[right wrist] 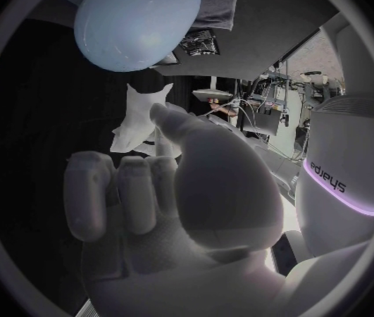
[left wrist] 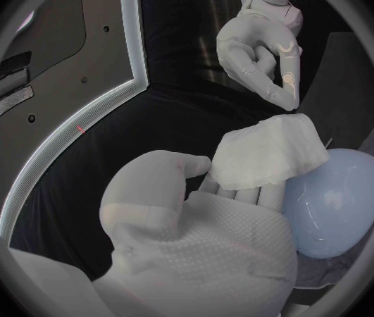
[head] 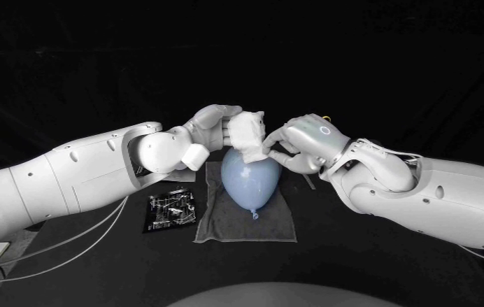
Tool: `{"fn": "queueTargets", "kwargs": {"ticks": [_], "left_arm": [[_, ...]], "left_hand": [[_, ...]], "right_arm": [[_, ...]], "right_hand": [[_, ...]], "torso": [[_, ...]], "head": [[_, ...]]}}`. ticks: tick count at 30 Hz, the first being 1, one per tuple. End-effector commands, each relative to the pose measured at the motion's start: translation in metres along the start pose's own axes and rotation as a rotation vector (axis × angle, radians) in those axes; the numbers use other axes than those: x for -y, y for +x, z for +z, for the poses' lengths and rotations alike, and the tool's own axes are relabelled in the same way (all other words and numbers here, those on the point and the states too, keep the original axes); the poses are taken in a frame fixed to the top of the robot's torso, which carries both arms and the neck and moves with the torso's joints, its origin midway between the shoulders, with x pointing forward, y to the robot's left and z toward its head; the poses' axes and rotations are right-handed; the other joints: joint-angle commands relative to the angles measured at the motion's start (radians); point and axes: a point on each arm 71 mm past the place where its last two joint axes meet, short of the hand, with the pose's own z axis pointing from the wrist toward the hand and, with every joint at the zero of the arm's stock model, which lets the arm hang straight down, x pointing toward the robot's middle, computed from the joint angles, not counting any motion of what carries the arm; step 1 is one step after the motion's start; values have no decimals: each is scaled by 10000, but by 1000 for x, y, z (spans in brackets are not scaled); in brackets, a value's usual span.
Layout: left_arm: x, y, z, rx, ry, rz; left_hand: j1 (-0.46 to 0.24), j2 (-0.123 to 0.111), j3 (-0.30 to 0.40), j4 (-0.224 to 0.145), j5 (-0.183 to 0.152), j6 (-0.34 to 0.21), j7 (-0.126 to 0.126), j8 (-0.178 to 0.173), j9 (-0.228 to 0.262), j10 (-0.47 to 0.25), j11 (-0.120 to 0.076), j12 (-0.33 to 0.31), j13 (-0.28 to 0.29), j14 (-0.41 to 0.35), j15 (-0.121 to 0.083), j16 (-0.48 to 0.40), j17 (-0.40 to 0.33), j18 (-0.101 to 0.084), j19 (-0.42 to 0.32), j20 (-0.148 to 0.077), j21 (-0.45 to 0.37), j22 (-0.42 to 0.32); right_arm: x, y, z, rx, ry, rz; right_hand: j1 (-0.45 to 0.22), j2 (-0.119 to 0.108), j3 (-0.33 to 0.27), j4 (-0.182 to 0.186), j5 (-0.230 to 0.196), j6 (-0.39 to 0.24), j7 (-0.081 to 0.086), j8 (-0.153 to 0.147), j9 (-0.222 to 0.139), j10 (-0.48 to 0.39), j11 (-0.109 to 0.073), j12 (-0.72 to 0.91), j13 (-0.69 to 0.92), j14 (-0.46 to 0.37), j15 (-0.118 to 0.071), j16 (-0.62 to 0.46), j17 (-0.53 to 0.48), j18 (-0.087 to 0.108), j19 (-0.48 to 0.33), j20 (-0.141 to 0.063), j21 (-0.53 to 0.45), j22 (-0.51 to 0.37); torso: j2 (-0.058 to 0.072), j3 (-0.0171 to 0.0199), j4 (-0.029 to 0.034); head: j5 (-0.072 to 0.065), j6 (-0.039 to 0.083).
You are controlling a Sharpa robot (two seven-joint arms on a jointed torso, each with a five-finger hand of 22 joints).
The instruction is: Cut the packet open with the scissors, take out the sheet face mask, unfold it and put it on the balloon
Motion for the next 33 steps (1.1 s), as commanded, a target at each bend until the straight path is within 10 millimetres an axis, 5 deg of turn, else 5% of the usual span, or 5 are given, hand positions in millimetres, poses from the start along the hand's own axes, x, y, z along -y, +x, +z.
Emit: {"fn": "queueTargets", "kwargs": {"ticks": [1,8,12,17,33], "left_arm": [[2,2,1,-240,185,-51],[2,2,0,-240,173,-51],[2,2,0,-260,159,-52],[2,2,0,-268,146,-52],[1,5,1,-387,44,-7]], "left_hand": [[-3,86,-59,-25,-8,-47,657,-19,2,-55,3,-37,-9,-26,-21,-7,-9,178,-2,20,-22,-7],[4,88,-61,-30,-9,-46,661,-18,4,-55,5,-36,-9,-23,-21,-5,-9,177,0,20,-22,-7],[4,88,-61,-30,-9,-46,661,-18,4,-55,5,-36,-9,-23,-21,-5,-9,177,0,20,-22,-7],[15,92,-65,-38,-9,-44,663,-14,6,-53,7,-33,-8,-14,-22,1,-7,178,7,18,-20,-7],[134,108,-149,-51,-8,-43,646,22,33,-17,-16,-22,-2,259,-77,131,49,178,92,-14,-13,-15]], "right_arm": [[-2,0,-4,-198,110,110],[-3,-9,-9,986,109,702],[-2,-15,-9,1894,104,1021],[2,-16,-8,2405,302,1145],[6,-1,12,1533,498,996]], "right_hand": [[-118,-17,100,-16,38,-82,-1,73,59,970,-67,71,2491,1060,-61,35,2627,-189,578,-84,87,2011],[-263,-47,238,27,38,-294,13,130,187,957,-68,34,2471,1060,-85,35,2627,-145,502,-107,-78,1911],[-505,-140,160,180,33,-1476,401,-546,0,886,238,-137,2377,1060,120,35,2627,-135,470,-16,-157,1871],[-596,-239,115,269,36,-1763,581,-849,-153,880,405,-144,2375,1060,280,35,2627,-133,464,116,-180,1863],[-461,-218,168,215,36,-1680,617,-945,-242,857,454,-190,2351,1060,340,35,2627,-103,415,205,-284,1806]], "torso": [[-1,3,-2],[8,6,4],[8,13,15],[13,0,0],[4,-2,7]], "head": [[11,-4],[8,19],[14,37],[-12,47],[-61,40]]}}
